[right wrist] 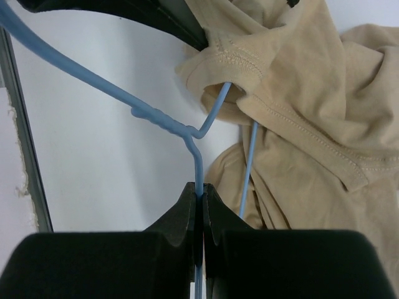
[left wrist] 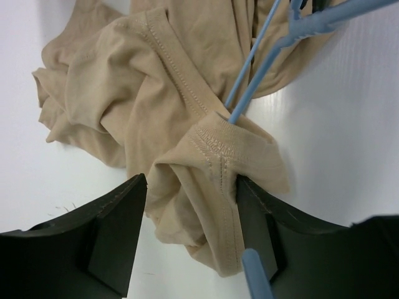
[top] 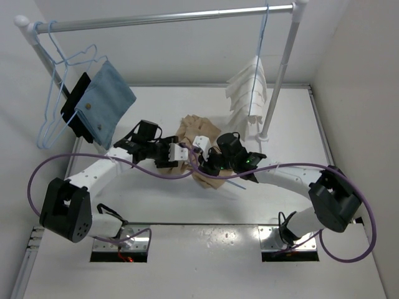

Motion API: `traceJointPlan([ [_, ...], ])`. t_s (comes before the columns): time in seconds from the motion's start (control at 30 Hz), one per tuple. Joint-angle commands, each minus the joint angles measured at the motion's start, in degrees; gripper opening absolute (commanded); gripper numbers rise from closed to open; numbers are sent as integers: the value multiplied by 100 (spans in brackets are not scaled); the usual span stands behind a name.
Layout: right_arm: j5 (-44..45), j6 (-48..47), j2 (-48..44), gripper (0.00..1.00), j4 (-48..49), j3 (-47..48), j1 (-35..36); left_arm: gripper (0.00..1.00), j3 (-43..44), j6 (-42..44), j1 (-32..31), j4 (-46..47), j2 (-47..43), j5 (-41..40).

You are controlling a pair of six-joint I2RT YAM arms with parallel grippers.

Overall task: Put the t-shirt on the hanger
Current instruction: Place tshirt on hanger

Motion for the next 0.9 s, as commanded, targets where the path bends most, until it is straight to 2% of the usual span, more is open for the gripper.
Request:
traceJointPlan([
  [0.0, -373, 64, -194, 0, 834, 115, 113, 65, -131, 401, -55, 155, 202, -275],
  [0.13, -373, 126, -194, 0, 984, 62, 113, 66, -271, 919, -55, -160, 316, 58],
  [0.3, -373, 240, -80, 0, 1106, 10, 165, 67, -272, 1123, -55, -573, 632, 682],
  [0.37, -320, 240, -80, 0, 1168, 10, 165, 67, -105, 1053, 94, -714, 712, 927],
  [0.5, -258, 240, -80, 0, 1116, -43, 165, 67, 63, 991, 578, -1092, 712, 1912],
  [0.6, -258, 188, 25, 0, 1063, 18, 165, 69, 63, 842, 631, -1093, 825, 1992],
  [0.73, -258, 187, 87, 0, 1010, 80, 165, 69, 124, 253, 745, -575, 887, 2325],
  [0.87, -258, 127, 149, 0, 844, 80, 165, 69, 238, 471, 990, -574, 992, 2546],
])
